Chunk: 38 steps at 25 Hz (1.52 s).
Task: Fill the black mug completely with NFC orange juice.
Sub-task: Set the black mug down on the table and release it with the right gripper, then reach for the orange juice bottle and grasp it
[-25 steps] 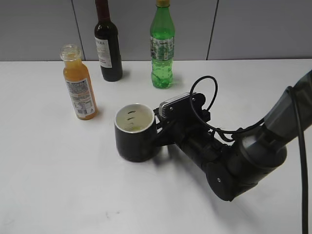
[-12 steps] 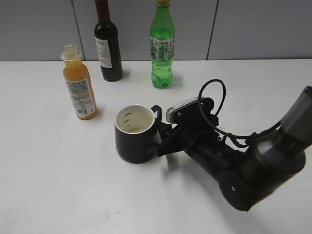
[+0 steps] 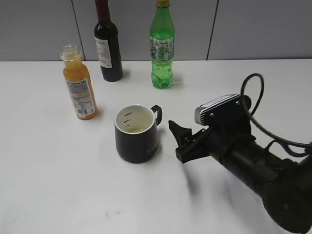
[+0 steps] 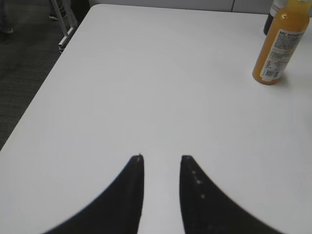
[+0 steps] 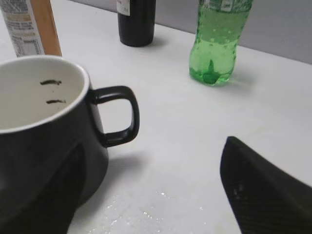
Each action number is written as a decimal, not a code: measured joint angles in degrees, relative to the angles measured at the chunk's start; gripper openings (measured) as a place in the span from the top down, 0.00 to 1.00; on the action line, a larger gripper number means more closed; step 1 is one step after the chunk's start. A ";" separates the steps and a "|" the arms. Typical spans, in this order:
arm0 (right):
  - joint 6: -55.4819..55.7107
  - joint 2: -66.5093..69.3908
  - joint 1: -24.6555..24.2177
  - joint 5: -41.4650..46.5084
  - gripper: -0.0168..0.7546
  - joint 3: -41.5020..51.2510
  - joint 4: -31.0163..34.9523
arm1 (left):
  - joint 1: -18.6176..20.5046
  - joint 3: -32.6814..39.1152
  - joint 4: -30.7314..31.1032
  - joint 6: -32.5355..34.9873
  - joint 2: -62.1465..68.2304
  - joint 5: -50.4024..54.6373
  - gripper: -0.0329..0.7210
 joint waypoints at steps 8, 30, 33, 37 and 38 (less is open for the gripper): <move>-14.75 -21.29 0.00 29.78 0.12 -0.48 11.83 | 0.00 0.00 0.00 0.00 0.00 0.00 0.69; 9.80 -35.25 -0.49 115.92 0.18 -12.90 -21.50 | 0.00 0.00 0.00 0.00 0.00 0.00 0.69; 10.27 -38.60 -0.49 119.78 0.18 -13.85 -22.04 | 0.00 0.00 0.00 0.00 0.00 0.00 0.69; 10.38 -46.53 -0.49 123.47 0.18 -13.88 -22.17 | 0.00 0.00 0.00 0.00 0.00 0.00 0.69; 10.44 -49.26 -0.49 123.57 0.19 -13.88 -22.17 | 0.00 0.00 0.00 0.00 0.00 0.00 0.69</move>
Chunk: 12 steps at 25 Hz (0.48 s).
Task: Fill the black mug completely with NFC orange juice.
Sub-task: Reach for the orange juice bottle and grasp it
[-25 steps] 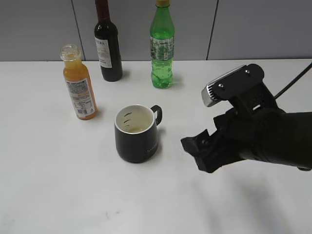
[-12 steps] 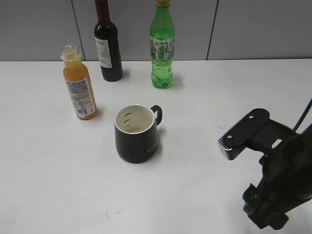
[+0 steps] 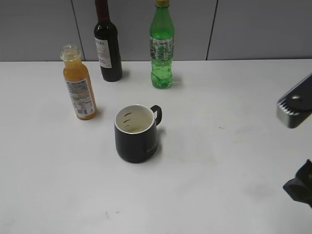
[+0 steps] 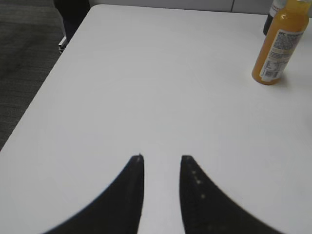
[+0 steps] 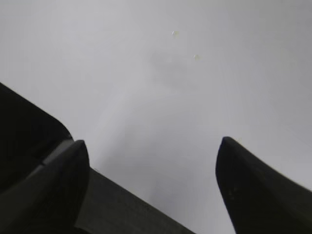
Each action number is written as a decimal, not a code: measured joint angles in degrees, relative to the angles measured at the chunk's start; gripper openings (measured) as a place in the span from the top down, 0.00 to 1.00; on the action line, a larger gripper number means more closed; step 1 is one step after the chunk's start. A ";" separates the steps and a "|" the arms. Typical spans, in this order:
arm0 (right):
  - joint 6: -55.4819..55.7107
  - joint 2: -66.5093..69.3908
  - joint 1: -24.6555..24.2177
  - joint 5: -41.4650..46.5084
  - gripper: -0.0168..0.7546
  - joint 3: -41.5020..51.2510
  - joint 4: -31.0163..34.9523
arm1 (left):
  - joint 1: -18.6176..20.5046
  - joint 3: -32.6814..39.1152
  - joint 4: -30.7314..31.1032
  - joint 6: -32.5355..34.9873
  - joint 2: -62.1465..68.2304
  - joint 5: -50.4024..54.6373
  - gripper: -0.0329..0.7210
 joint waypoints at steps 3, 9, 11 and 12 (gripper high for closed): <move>1.59 -7.99 -0.07 0.16 0.19 0.68 -0.27 | 0.00 0.00 0.00 0.00 0.00 0.00 0.69; 6.40 -21.92 -4.43 1.25 0.19 8.72 -0.83 | 0.00 0.00 0.00 0.00 0.00 0.00 0.69; 6.69 -26.92 -8.91 2.41 0.19 11.32 -0.33 | 0.00 0.00 0.00 0.00 0.00 0.00 0.69; 6.69 -29.63 -11.09 3.02 0.19 12.11 -0.18 | 0.00 0.00 0.00 0.00 0.00 0.00 0.69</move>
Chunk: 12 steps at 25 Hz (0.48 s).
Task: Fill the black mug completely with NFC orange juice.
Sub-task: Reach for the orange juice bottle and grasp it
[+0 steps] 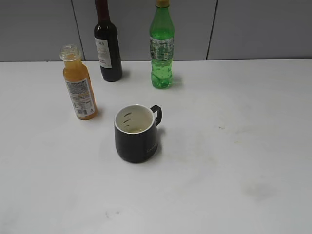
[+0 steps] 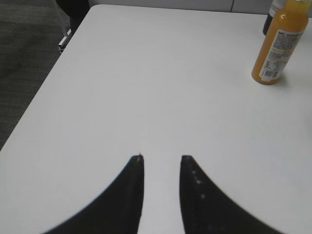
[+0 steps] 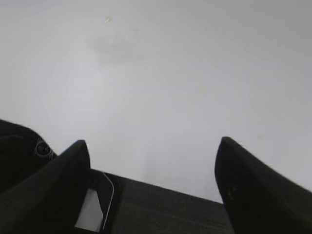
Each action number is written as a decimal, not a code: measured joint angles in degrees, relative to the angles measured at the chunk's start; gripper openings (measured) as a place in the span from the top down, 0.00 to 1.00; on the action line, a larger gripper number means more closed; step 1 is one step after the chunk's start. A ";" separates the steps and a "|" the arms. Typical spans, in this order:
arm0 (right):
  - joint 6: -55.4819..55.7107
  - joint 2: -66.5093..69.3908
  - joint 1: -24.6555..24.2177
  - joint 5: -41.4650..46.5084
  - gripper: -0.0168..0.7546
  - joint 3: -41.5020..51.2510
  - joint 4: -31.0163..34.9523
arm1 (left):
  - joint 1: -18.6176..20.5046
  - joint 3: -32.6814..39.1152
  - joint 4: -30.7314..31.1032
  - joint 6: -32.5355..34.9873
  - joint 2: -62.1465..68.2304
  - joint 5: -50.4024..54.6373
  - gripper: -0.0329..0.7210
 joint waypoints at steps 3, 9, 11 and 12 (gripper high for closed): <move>-1.85 -7.89 -7.31 0.63 0.20 0.63 0.05 | 0.00 0.00 0.00 0.00 0.00 0.00 0.69; -5.86 -24.16 -15.89 -0.24 0.21 2.30 0.98 | 0.00 0.00 0.00 0.00 0.00 0.00 0.69; -6.88 -28.87 -18.11 -0.65 0.21 3.04 2.06 | 0.00 0.00 0.00 0.00 0.00 0.00 0.69; -7.64 -31.22 -19.31 -1.27 0.21 3.35 2.62 | 0.00 0.00 0.00 0.00 0.00 0.00 0.69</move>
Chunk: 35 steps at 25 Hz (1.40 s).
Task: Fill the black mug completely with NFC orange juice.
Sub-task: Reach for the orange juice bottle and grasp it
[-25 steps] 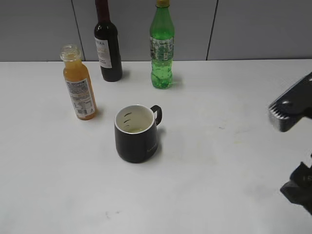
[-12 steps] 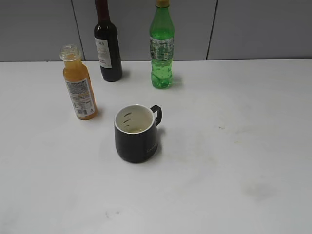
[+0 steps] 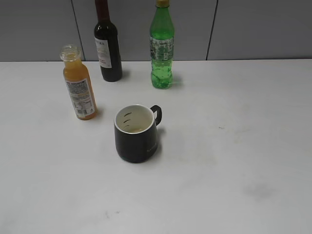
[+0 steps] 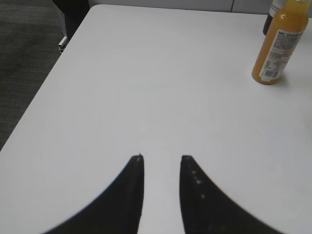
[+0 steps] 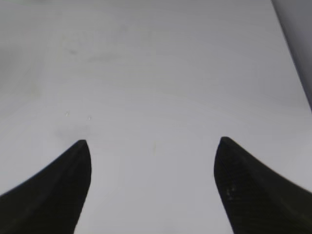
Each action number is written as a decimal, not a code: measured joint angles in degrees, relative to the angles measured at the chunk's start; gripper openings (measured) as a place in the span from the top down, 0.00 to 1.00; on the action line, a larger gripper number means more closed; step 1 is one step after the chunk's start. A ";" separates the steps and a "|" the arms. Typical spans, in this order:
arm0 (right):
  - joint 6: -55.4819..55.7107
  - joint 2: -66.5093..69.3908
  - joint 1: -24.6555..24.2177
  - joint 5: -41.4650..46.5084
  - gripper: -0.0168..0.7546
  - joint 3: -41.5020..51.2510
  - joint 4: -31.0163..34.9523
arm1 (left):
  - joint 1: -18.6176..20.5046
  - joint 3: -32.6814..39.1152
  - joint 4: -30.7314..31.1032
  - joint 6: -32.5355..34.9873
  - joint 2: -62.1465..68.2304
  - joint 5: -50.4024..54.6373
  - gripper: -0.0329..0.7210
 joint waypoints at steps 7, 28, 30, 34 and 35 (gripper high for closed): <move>-5.34 -3.56 -4.52 -1.81 0.21 0.86 2.53 | 0.00 0.00 0.02 0.00 0.00 0.04 0.69; -5.69 -3.56 -4.59 -1.95 0.21 0.91 2.76 | 0.00 0.00 0.02 0.00 0.00 0.04 0.69; -5.75 -3.56 -4.59 -1.95 0.21 0.91 2.76 | 0.00 0.00 0.02 0.00 0.00 0.04 0.69; -5.75 -3.56 -4.59 -1.95 0.21 0.91 2.76 | 0.00 0.00 0.02 0.00 0.00 0.04 0.69; -5.75 -3.56 -4.59 -1.95 0.21 0.91 2.82 | 0.00 0.00 0.02 0.00 0.00 0.04 0.69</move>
